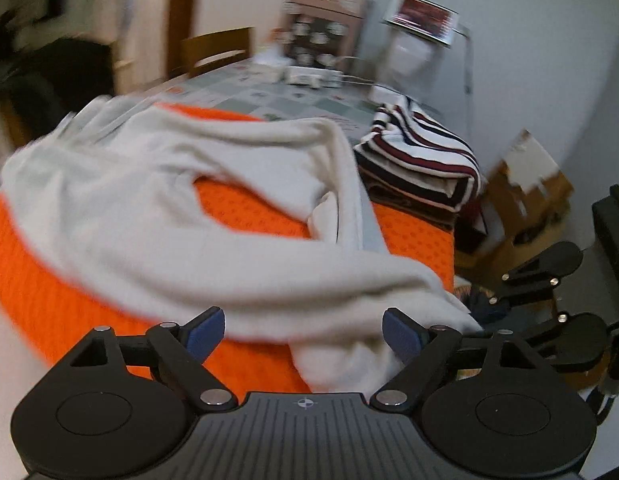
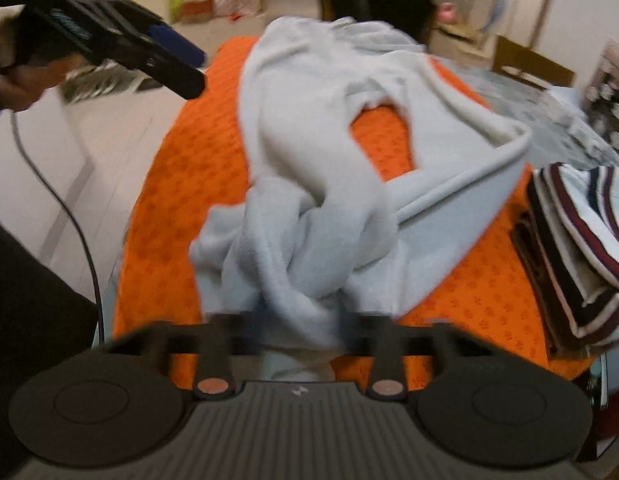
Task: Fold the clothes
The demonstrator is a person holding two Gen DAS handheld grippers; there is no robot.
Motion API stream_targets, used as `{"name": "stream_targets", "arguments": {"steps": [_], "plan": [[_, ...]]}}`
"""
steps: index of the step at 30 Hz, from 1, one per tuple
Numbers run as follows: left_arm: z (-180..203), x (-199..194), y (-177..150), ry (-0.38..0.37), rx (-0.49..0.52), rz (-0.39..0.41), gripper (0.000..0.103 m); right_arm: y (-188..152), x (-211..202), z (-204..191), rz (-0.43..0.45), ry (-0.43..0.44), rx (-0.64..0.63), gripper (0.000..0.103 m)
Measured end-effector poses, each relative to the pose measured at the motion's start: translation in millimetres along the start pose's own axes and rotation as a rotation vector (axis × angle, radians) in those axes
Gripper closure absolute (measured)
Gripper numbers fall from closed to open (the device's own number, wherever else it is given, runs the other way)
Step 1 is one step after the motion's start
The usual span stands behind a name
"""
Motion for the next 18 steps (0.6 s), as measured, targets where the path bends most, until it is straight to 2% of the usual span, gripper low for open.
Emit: {"name": "stream_targets", "arguments": {"steps": [7,12,15,18], "plan": [[13,-34,-44,0.064,-0.149,0.045,0.014,22,-17,-45,0.04,0.137,-0.034,0.089],[0,-52,-65,0.072,-0.218,0.091,0.014,40,-31,-81,0.076,0.237,-0.061,0.089],[-12,-56,-75,0.118,-0.27,0.092,0.014,50,-39,-100,0.098,0.291,-0.073,0.081],[-17,-59,-83,0.126,-0.299,0.098,0.014,51,-52,-78,0.136,0.255,-0.014,0.053]]}}
Point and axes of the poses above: each gripper's, at about its wrist camera, not at the fingertips, and x roughly the way its jaws point, z to its right, y to its top, the point moved 6 cm from there along x, roughly the way its jaws point, and after that the axes turned 6 degrees about -z, right-handed, at the moved point
